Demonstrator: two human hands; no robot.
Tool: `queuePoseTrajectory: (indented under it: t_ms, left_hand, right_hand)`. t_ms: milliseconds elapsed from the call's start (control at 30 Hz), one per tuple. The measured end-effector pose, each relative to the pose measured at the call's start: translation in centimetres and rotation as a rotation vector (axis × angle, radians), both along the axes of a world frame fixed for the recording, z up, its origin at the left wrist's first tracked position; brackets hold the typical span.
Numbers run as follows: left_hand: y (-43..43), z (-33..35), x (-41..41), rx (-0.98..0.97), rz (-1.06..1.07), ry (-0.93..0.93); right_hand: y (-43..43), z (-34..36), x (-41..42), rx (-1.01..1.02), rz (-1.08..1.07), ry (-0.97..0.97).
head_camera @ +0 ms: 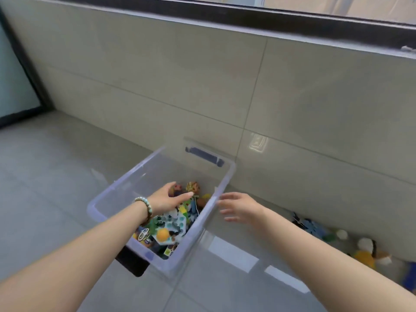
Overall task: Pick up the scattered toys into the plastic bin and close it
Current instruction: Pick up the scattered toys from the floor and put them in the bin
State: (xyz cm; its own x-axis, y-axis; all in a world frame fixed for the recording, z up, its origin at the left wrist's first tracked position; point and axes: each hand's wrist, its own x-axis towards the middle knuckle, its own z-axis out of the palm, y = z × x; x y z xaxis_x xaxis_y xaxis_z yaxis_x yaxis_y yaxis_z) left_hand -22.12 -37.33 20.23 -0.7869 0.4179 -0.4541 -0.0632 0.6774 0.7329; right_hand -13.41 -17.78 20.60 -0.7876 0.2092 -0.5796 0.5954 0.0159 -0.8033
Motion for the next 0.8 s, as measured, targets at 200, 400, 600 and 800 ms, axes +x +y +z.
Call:
queuePoseTrajectory:
  t_ms: [200,400,600,800]
  left_hand:
    - [9.0,0.8,5.0,0.163,-0.156,0.06]
    - [21.2,-5.5,14.4,0.051,-0.46,-0.137]
    - [29.2,-15.0,24.3,-0.217,-0.691,-0.344]
    - [32.7,-21.7,30.7,-0.282,-0.893,-0.088]
  right_hand:
    - [12.5,-0.8,11.6,0.179,-0.018,-0.176]
    - [21.3,-7.3,27.0,0.226,-0.101,-0.468]
    - [21.9,-16.1,38.1,0.078,-0.422,-0.524]
    - [18.5,-24.5,40.8,0.188,-0.569,-0.378]
